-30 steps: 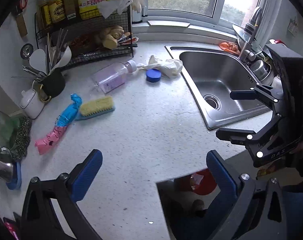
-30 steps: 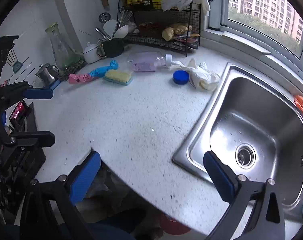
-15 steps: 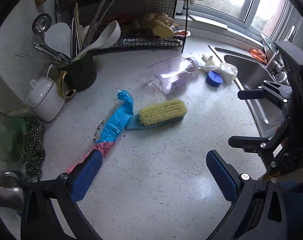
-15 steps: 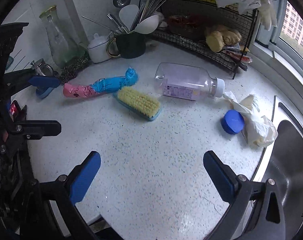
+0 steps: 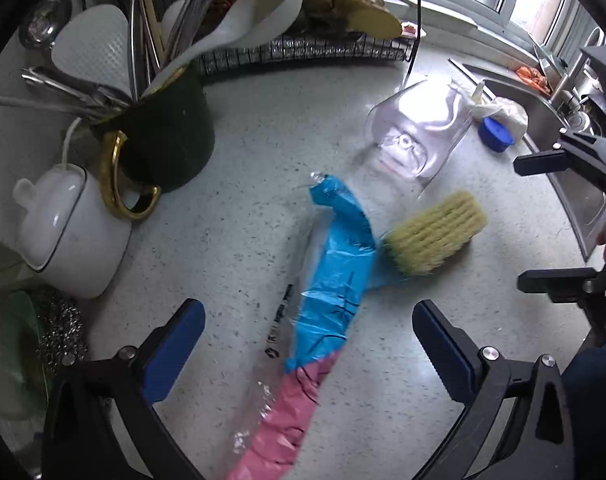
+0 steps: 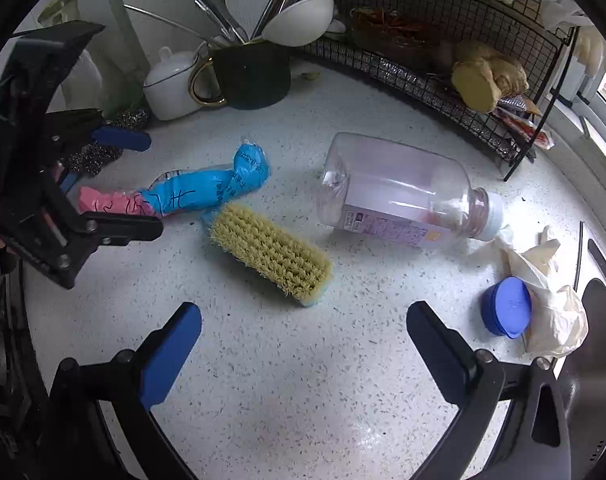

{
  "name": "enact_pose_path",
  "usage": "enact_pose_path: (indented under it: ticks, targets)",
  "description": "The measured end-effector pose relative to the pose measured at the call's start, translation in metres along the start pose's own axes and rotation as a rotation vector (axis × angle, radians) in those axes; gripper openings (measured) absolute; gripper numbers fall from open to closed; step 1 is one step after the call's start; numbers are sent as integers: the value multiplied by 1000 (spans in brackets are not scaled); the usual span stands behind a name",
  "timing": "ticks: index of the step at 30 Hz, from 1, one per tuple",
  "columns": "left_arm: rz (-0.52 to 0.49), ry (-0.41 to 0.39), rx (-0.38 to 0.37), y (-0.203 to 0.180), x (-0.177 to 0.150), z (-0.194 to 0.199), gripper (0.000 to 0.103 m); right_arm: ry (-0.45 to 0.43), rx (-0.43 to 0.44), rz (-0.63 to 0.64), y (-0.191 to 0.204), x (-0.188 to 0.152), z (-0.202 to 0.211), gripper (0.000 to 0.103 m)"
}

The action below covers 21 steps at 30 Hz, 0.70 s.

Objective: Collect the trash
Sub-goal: 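Grasp the blue-and-pink plastic wrapper with the left tool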

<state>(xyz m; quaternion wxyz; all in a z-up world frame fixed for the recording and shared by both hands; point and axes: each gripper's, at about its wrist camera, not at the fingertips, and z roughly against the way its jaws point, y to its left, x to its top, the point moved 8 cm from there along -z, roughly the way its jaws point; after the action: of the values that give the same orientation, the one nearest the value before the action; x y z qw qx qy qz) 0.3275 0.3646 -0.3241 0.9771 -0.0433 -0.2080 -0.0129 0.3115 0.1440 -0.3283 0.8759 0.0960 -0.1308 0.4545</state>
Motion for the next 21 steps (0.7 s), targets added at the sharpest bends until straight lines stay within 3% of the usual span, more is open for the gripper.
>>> enact_pose_path:
  ticks: [2, 4, 9, 11, 13, 16, 21]
  targets:
    - [-8, 24, 4, 1, -3, -10, 98, 11, -4, 14, 0, -1, -3, 102]
    - [-12, 37, 15, 1, -5, -16, 81, 25, -8, 16, -2, -2, -8, 102]
    - [-29, 36, 6, -6, -10, -17, 75, 36, 5, -2, -7, -1, -12, 102]
    - [-20, 23, 5, -7, -10, -14, 58, 40, 8, 11, -5, 3, -15, 102]
    - [-1, 17, -2, -6, -9, -11, 24, 42, 21, 36, 1, 7, -22, 102]
    - [18, 14, 9, -2, -13, -8, 17, 45, 41, 66, 7, 11, -29, 102]
    - [38, 1, 10, -5, -25, -1, 14, 46, 56, 137, 18, 20, -40, 102]
